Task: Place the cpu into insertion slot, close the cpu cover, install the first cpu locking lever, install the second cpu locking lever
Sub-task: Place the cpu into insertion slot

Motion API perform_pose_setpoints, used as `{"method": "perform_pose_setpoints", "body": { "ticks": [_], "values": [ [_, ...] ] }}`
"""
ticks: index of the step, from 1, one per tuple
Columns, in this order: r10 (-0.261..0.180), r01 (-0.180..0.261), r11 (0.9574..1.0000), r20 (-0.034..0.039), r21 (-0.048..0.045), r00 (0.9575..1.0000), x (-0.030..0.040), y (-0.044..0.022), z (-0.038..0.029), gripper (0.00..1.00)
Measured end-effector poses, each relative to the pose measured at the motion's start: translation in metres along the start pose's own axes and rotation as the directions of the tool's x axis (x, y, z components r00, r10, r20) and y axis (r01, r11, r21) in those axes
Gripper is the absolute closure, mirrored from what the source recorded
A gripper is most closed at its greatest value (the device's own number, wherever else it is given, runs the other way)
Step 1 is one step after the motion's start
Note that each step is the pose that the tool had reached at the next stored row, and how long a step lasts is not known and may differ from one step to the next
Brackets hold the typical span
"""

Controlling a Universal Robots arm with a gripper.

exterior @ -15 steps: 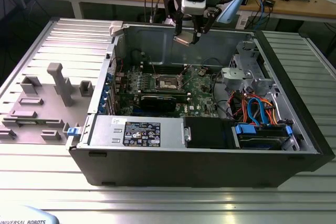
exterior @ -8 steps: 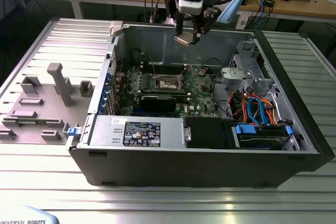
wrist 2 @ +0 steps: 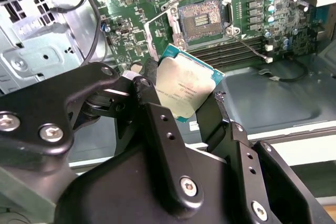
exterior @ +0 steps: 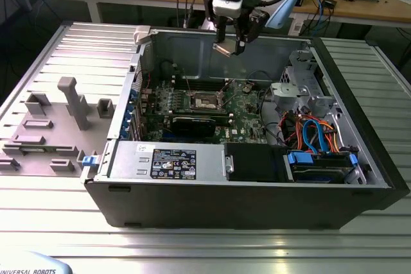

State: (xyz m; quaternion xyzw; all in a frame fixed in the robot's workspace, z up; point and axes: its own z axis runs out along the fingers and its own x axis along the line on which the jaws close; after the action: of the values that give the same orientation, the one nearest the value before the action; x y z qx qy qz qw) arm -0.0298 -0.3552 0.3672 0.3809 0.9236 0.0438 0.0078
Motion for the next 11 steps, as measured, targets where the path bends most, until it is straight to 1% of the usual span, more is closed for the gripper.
{"method": "perform_pose_setpoints", "body": {
  "ticks": [11],
  "values": [
    [0.003,-0.003,1.0,0.0004,-0.0001,1.0,0.0,0.0,0.0,0.46]
  ]
}}
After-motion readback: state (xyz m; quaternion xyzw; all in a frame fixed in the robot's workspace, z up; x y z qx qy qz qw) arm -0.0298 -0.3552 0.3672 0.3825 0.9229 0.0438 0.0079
